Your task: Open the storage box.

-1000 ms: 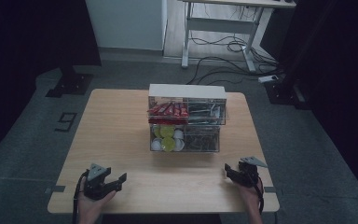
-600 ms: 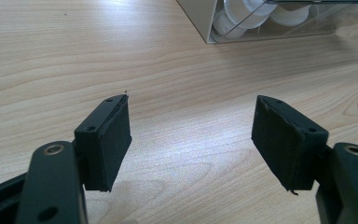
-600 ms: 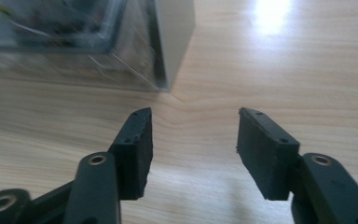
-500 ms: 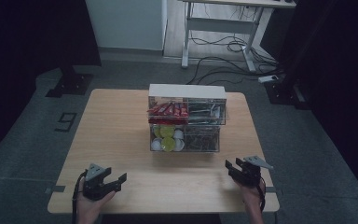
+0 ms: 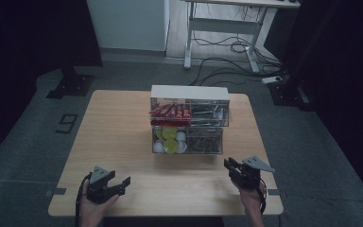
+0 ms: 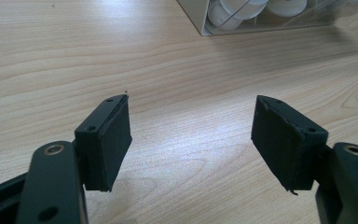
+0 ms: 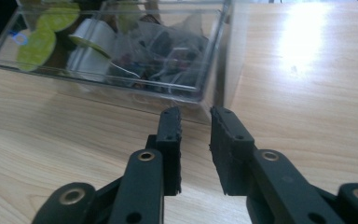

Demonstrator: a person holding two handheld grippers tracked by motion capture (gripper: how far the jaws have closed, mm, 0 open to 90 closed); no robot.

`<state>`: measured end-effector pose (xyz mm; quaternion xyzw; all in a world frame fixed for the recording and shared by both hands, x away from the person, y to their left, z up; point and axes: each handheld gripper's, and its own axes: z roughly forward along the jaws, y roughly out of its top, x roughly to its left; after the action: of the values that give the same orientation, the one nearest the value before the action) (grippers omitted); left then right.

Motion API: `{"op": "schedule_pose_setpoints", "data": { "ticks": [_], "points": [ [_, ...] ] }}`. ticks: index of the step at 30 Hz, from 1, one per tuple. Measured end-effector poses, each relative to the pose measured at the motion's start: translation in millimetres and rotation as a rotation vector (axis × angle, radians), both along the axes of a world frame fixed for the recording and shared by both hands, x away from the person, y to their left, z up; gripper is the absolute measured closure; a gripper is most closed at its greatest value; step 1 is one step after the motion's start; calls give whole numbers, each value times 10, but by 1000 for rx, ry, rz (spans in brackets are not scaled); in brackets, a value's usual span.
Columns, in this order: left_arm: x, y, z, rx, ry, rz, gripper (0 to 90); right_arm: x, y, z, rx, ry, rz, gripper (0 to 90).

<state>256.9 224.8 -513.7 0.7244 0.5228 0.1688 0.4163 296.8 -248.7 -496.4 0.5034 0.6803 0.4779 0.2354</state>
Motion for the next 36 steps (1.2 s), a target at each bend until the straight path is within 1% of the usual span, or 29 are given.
{"op": "schedule_pose_setpoints", "data": {
  "ticks": [6, 8, 10, 12, 13, 15, 21, 24, 29, 36],
  "points": [
    [9, -21, -23, 5, 11, -6, 285, -7, 31, 31, 10, -11, 16, 788],
    [11, -31, -30, 9, 18, -11, 285, -8, 47, 46, 14, -17, 34, 826],
    [12, -32, -32, 10, 19, -12, 285, -9, 50, 52, 13, -17, 38, 835],
    [13, -38, -37, 9, 23, -13, 285, -8, 62, 62, 20, -26, 47, 865],
    [13, -38, -37, 9, 23, -13, 285, -8, 62, 62, 20, -26, 47, 865],
    [14, -38, -38, 0, 27, -18, 285, -5, 78, 68, 24, -27, 52, 885],
    [13, -40, -42, 1, 31, -20, 285, 13, 126, 69, 23, -29, 68, 887],
    [13, -54, -47, 0, 32, -24, 285, 40, 186, 42, 24, -19, 83, 887],
    [11, -53, -48, 1, 34, -26, 285, 75, 272, 17, 21, -16, 102, 887],
    [12, -63, -58, 2, 41, -33, 282, 129, 340, -8, 15, -11, 114, 887]
  ]
}}
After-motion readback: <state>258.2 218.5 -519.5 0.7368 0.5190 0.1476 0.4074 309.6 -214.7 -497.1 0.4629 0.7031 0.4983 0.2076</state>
